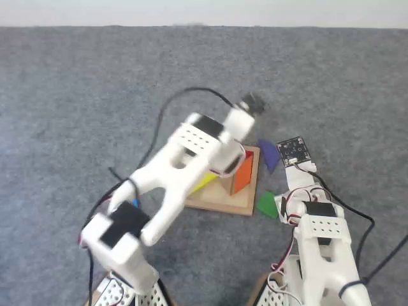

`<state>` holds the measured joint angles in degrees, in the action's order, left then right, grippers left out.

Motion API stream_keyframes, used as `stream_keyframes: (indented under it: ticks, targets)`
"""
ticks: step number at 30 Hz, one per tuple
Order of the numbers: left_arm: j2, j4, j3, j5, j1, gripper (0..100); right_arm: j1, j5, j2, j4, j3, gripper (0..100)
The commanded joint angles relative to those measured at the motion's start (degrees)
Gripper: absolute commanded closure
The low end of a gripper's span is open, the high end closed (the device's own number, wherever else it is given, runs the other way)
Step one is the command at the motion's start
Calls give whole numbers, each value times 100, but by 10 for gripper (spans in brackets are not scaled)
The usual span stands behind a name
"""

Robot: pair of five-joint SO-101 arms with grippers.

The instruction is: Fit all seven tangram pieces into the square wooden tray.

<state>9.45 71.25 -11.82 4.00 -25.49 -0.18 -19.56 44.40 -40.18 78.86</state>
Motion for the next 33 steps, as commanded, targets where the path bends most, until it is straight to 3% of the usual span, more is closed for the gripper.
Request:
stream_keyframes:
  ticks: [1,5,10,13,15,18,23,28,31,33]
  targets:
    - [-1143,325,251,88,413,909,-40,-70,154,84,-53,990]
    - [-1864,765,251,141,1284,907,-40,-70,154,66,-53,990]
    - [-2066,1635,-189,897,3103,905,-40,-79,154,66,-53,990]
    - [-2075,1336,-629,1538,4273,904,-40,-79,154,66,-53,990]
    - [-2075,1116,-857,1705,4651,890,-40,-79,154,66,-53,990]
    - [-2066,1037,-1182,1653,4615,842,-31,-79,127,40,-88,990]
    - [-2075,-53,-2000,343,3868,801,-4,-229,92,-576,-519,990]
    - [-2075,-1134,-2571,-958,3411,801,-92,422,84,-1763,-1705,989]
    - [-2031,-1591,-2976,-1064,3429,801,-470,985,84,-2158,-2259,967]
    - [-2066,-1873,-3169,-897,3437,801,-910,1582,75,-2105,-2356,901]
